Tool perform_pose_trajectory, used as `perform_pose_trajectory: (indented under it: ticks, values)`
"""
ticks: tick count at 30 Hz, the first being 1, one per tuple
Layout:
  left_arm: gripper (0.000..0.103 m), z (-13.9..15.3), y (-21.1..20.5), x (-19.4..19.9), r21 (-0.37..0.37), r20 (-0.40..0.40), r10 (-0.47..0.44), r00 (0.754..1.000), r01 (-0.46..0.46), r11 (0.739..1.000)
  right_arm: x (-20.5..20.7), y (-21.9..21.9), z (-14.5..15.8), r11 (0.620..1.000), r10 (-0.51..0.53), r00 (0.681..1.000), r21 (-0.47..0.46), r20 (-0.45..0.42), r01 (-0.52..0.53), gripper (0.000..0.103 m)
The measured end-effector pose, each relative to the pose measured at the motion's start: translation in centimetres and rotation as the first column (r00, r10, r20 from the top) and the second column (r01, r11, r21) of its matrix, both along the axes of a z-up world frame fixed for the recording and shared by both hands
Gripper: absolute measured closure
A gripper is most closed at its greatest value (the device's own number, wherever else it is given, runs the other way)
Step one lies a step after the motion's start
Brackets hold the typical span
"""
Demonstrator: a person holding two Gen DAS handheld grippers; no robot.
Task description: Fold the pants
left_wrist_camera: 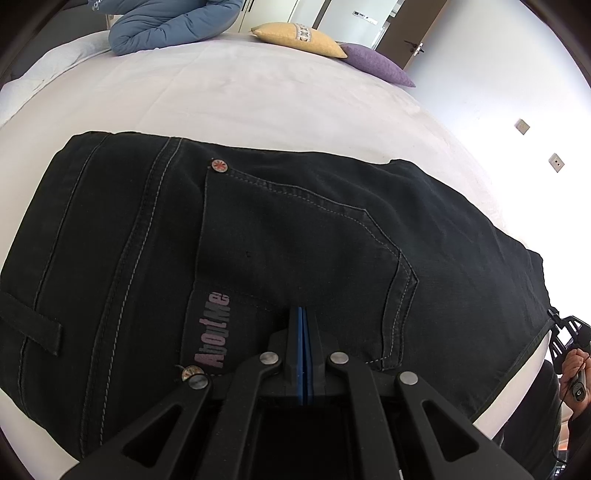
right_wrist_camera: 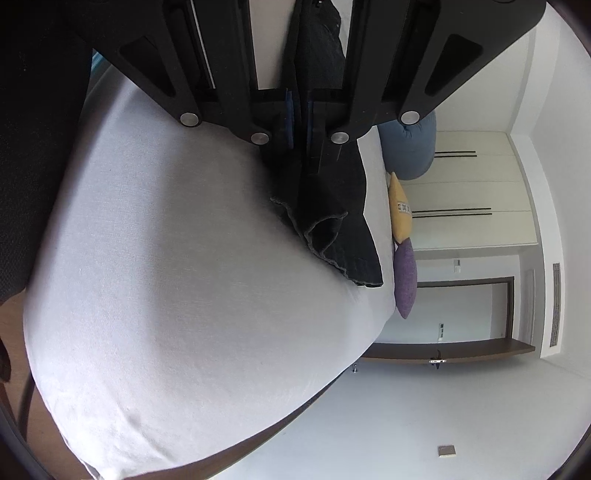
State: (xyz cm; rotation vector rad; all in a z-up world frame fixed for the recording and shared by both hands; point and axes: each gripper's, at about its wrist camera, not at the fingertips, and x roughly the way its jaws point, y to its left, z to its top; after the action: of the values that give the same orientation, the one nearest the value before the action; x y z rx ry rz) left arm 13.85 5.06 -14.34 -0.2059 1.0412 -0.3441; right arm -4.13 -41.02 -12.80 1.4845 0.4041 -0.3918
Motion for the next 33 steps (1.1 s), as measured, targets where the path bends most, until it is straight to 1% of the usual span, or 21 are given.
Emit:
perform_pose_trajectory:
  ticks: [3,7,9,10,11,13,14,15,16,17,18,20,21,22,23,24,25,26,28,30,33]
  values:
    - [0.098,0.0,0.1,-0.1,-0.007,0.003,0.002,1.0,-0.002,1.0,0.3,0.2,1.0,0.999,0.008,1.0,-0.043,-0.019,-0.009,0.1]
    - [0.098,-0.1,0.3,-0.4,-0.022,0.01,0.009,1.0,-0.009,1.0,1.2,0.9,3.8,0.987,0.046,0.997,-0.152,-0.055,-0.054,0.1]
    - [0.098,-0.2,0.5,-0.5,-0.03,0.012,0.012,1.0,-0.012,0.999,2.6,2.0,6.4,0.961,0.091,0.992,-0.254,-0.09,-0.112,0.1]
    - [0.098,-0.2,0.6,-0.6,-0.033,0.013,0.014,1.0,-0.013,0.999,3.5,2.9,7.8,0.938,0.122,0.986,-0.312,-0.112,-0.151,0.1]
    - [0.098,-0.2,0.6,-0.6,-0.035,0.014,0.015,1.0,-0.015,0.999,4.6,4.2,9.4,0.901,0.163,0.977,-0.382,-0.139,-0.204,0.1]
    - [0.098,-0.2,0.8,-0.7,-0.038,0.017,0.018,1.0,-0.017,0.999,7.3,8.2,12.4,0.774,0.264,0.938,-0.531,-0.224,-0.344,0.1]
    - [0.098,-0.2,0.8,-0.8,-0.04,0.017,0.02,1.0,-0.019,0.999,9.0,11.8,13.9,0.648,0.324,0.896,-0.619,-0.305,-0.444,0.1]
    - [0.098,-0.2,0.9,-0.9,-0.044,0.016,0.023,1.0,-0.022,0.999,10.3,15.1,14.5,0.529,0.358,0.854,-0.672,-0.378,-0.519,0.1]
    - [0.098,-0.2,1.0,-0.9,-0.046,0.015,0.026,1.0,-0.025,0.999,11.5,18.8,14.6,0.388,0.382,0.801,-0.707,-0.46,-0.591,0.1]
    - [0.098,-0.2,1.1,-0.9,-0.049,0.013,0.03,0.999,-0.029,0.998,12.8,23.1,13.8,0.219,0.401,0.725,-0.71,-0.561,-0.67,0.1]
    - [0.098,-0.2,1.1,-0.9,-0.053,0.009,0.034,0.999,-0.034,0.998,13.6,26.0,12.4,0.118,0.41,0.666,-0.687,-0.624,-0.717,0.1]
    - [0.098,0.0,1.4,-0.8,-0.064,-0.009,0.048,0.999,-0.049,0.997,14.4,29.4,9.5,0.027,0.422,0.579,-0.629,-0.697,-0.777,0.1]
    - [0.098,0.2,1.4,-0.8,-0.06,-0.021,0.056,0.998,-0.057,0.997,14.9,30.4,7.7,-0.004,0.412,0.54,-0.594,-0.734,-0.804,0.1]
    - [0.099,0.9,1.2,-0.8,-0.034,-0.032,0.069,0.997,-0.07,0.997,15.2,31.0,6.2,-0.029,0.388,0.511,-0.564,-0.767,-0.825,0.1]
    - [0.094,1.5,0.9,-1.0,-0.022,-0.027,0.072,0.997,-0.073,0.997,15.2,31.5,5.5,-0.055,0.367,0.495,-0.549,-0.788,-0.834,0.1]
    - [0.07,2.2,0.5,-1.3,-0.022,-0.014,0.071,0.997,-0.071,0.997,14.9,32.0,4.8,-0.095,0.345,0.473,-0.532,-0.811,-0.842,0.1]
    - [0.045,3.3,-0.1,-1.7,-0.045,0.011,0.064,0.998,-0.063,0.997,15.2,32.1,4.7,-0.108,0.338,0.471,-0.531,-0.815,-0.841,0.1]
    - [0.035,4.0,-0.6,-2.0,-0.067,0.029,0.065,0.997,-0.062,0.996,15.0,32.1,4.7,-0.107,0.343,0.473,-0.534,-0.812,-0.839,0.1]
    - [0.017,5.5,-2.0,-2.5,-0.134,0.051,0.069,0.996,-0.061,0.989,15.1,31.3,5.0,-0.076,0.361,0.482,-0.54,-0.798,-0.838,0.1]
    - [0.009,6.4,-4.1,-2.3,-0.219,0.043,0.034,0.999,-0.024,0.975,14.9,30.9,5.0,-0.063,0.368,0.495,-0.552,-0.787,-0.832,0.1]
    - [0.008,6.4,-8.0,-1.3,-0.307,-0.009,-0.035,0.999,0.03,0.951,12.8,30.6,5.2,-0.063,0.37,0.513,-0.571,-0.775,-0.818,0.1]
